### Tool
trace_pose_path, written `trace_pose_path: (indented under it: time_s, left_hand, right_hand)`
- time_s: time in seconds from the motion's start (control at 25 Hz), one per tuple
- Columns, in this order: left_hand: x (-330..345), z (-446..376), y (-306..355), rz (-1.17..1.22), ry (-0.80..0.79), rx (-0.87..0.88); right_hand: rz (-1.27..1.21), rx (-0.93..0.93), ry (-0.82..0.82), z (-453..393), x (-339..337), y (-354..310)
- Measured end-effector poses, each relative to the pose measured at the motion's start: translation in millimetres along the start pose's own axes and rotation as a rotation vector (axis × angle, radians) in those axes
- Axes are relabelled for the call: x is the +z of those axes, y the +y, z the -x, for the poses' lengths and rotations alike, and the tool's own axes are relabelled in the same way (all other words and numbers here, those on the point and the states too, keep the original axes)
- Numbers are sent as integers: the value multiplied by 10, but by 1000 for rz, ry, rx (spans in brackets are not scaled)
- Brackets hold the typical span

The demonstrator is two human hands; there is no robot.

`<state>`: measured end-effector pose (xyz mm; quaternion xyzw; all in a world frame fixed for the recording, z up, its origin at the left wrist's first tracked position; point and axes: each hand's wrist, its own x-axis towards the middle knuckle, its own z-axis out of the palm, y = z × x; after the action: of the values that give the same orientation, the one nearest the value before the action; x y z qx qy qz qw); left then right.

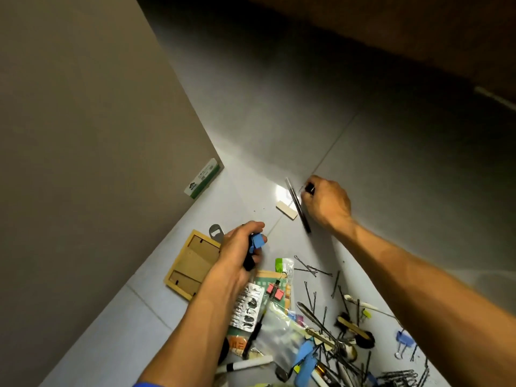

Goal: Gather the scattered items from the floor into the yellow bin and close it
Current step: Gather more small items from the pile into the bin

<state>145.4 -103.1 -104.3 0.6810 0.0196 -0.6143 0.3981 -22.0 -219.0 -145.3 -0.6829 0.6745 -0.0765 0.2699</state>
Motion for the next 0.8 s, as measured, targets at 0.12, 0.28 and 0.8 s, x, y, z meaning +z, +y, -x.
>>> trace_pose_path:
  time_s: [0.12, 0.28, 0.8]
  left_hand:
    - [83, 104, -47, 66, -68, -65]
    - [118, 188, -63, 216, -138, -109]
    - [40, 448, -99, 178, -65, -18]
  right_hand:
    - [52, 47, -42, 174, -120, 122]
    - [-175, -176, -74, 405, -114, -69]
    - [-324, 111, -318, 804, -87, -64]
